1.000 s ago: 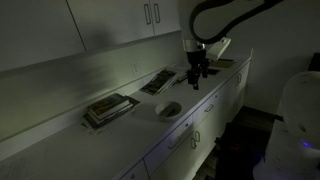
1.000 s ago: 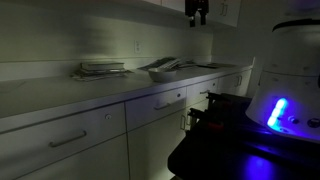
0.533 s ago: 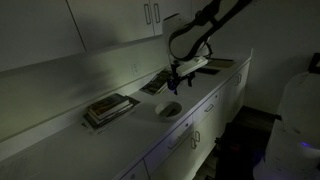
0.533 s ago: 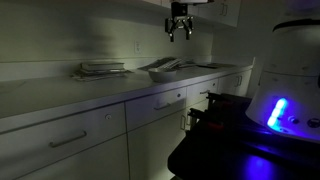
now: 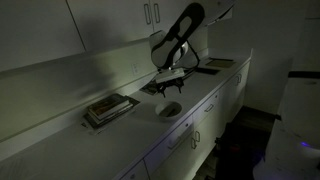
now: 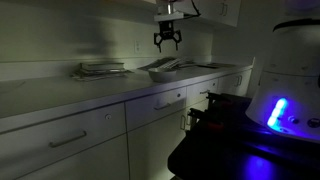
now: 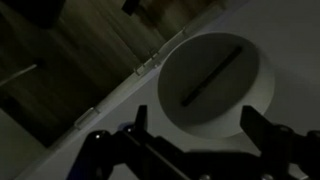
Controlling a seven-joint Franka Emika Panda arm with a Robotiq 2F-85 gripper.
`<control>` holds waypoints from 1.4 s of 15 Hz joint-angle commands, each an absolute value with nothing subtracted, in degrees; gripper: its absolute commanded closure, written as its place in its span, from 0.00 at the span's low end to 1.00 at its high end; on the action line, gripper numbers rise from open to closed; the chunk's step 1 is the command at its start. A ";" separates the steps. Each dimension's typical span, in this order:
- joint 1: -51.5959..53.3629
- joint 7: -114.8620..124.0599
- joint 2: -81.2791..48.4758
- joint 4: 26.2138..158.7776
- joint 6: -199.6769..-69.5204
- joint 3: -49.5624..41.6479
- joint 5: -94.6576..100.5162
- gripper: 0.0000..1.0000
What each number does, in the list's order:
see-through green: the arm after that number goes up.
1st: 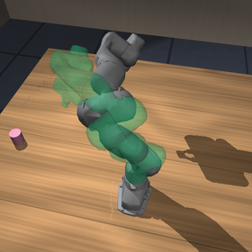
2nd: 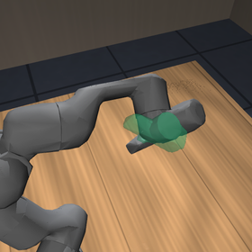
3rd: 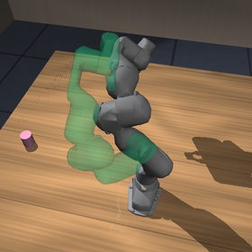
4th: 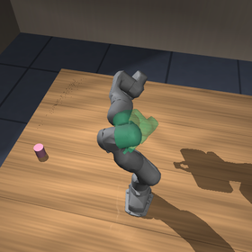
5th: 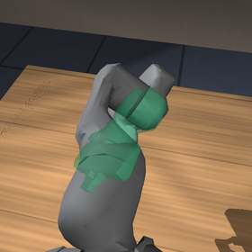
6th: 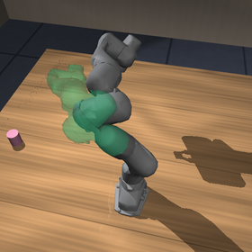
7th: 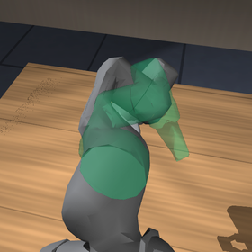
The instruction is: Take the pen out of the white bowl
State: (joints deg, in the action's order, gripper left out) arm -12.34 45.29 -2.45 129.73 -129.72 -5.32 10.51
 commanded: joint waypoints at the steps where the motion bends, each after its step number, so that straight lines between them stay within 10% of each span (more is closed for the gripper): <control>1: -10.01 55.13 -7.11 125.57 -128.45 -7.30 7.73 0.00; 21: -3.73 101.49 -21.91 121.06 -137.30 -12.13 -1.21 0.37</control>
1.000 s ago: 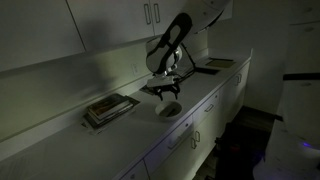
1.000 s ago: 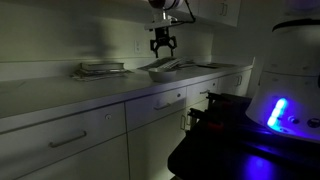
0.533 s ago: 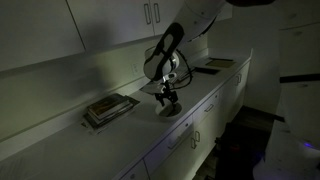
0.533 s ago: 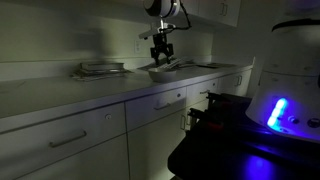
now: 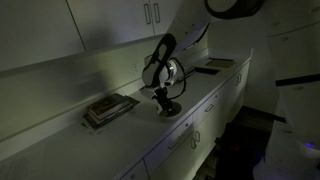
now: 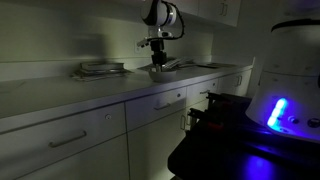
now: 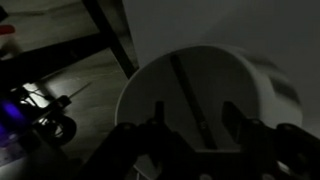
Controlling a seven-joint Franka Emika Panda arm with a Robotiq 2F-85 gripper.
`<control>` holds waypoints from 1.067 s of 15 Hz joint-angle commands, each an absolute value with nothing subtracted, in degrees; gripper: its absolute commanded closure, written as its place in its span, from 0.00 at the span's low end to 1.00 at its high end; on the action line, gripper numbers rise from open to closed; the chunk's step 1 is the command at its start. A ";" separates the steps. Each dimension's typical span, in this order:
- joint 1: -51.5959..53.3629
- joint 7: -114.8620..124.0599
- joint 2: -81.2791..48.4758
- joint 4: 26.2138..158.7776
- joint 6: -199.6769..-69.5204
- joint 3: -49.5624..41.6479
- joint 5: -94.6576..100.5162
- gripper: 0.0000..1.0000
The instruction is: Take the pen out of the white bowl
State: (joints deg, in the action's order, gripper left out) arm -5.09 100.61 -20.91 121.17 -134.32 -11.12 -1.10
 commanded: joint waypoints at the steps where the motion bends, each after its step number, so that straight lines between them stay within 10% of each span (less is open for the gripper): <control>1: -3.45 100.26 -22.18 121.46 -139.00 -12.21 -0.34 0.41; 4: -2.84 97.44 -22.80 122.39 -143.06 -12.29 1.33 0.57; 16: -2.08 86.95 -21.27 128.12 -146.92 -13.14 1.49 0.44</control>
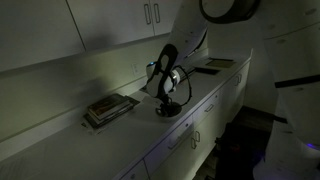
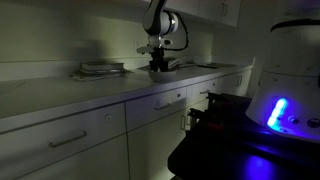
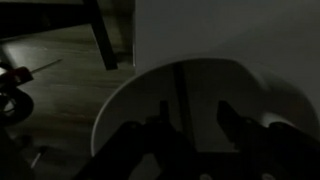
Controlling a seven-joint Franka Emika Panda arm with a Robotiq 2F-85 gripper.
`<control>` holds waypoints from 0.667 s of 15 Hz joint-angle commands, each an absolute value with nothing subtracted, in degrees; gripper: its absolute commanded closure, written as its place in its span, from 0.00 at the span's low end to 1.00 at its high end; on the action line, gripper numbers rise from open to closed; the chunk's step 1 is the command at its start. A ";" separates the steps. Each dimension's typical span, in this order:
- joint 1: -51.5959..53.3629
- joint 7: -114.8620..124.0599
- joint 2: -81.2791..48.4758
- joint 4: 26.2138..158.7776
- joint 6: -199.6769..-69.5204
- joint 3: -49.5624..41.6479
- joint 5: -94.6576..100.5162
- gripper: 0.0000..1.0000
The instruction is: Take the pen out of the white bowl
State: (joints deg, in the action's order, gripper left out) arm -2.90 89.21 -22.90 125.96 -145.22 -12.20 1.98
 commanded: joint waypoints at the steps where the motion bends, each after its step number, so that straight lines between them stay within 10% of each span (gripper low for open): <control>1: -2.01 86.55 -20.89 128.56 -147.45 -13.27 1.66 0.43; 3: -1.90 85.20 -20.83 128.92 -148.12 -13.50 2.13 0.48; 7: -1.39 83.80 -21.35 128.76 -147.94 -13.90 2.52 0.93; 10: -1.05 82.85 -21.42 128.64 -147.92 -14.01 2.61 1.00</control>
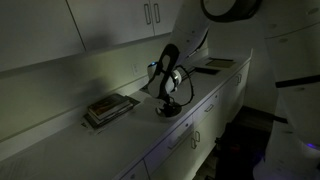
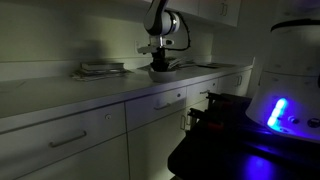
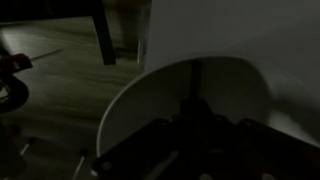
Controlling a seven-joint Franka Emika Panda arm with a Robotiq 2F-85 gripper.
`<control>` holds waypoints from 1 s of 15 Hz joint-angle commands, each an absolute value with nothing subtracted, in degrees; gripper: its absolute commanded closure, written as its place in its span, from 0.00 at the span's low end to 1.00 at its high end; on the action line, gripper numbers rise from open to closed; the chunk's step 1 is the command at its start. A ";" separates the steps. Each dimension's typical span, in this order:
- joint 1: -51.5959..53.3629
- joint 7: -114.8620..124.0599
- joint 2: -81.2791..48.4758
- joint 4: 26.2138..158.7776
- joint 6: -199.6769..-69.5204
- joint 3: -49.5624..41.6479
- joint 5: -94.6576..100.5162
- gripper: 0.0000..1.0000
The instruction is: Take the pen out of the white bowl
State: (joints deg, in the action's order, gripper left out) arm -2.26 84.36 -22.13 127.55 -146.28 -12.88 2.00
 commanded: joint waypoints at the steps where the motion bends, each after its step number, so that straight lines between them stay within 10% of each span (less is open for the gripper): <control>1: -0.87 82.96 -21.40 128.60 -147.84 -14.16 2.77 0.97; 15: -0.49 78.27 -7.53 130.11 -140.05 -10.10 5.55 0.97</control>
